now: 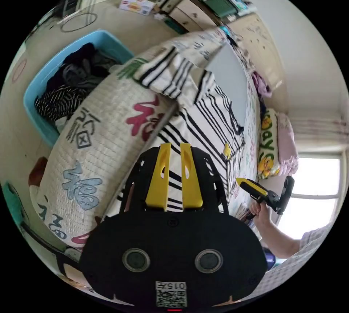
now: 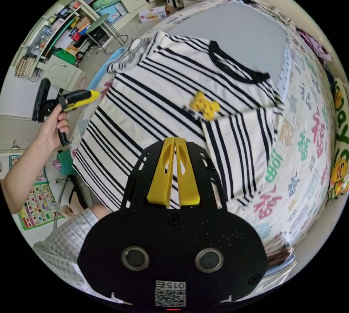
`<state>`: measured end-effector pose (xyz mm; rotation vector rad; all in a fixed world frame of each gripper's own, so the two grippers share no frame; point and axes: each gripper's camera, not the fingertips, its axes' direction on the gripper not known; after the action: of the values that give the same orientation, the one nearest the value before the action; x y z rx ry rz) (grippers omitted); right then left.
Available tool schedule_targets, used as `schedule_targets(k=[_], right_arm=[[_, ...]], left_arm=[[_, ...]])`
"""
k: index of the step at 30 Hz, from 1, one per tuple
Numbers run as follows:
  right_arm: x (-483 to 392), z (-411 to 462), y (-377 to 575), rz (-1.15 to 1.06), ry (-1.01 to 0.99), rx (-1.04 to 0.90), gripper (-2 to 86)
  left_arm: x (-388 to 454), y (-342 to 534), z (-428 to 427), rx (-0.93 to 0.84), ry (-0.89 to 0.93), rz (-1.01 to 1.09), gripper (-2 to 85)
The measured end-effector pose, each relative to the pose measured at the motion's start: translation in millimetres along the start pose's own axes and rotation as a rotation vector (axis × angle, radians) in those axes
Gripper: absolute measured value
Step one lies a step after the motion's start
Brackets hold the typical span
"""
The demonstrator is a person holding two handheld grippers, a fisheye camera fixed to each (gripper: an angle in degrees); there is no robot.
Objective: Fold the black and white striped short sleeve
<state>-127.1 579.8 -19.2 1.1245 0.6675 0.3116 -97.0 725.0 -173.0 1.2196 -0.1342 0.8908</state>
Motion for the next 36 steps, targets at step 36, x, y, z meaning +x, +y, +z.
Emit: schedule_targets(k=[36], right_arm=[[-219,139,-438,-0.294,0.169,-0.385,8.7]], left_arm=[[-164,-51,289,0.066,0.323,-0.176,-0.4]])
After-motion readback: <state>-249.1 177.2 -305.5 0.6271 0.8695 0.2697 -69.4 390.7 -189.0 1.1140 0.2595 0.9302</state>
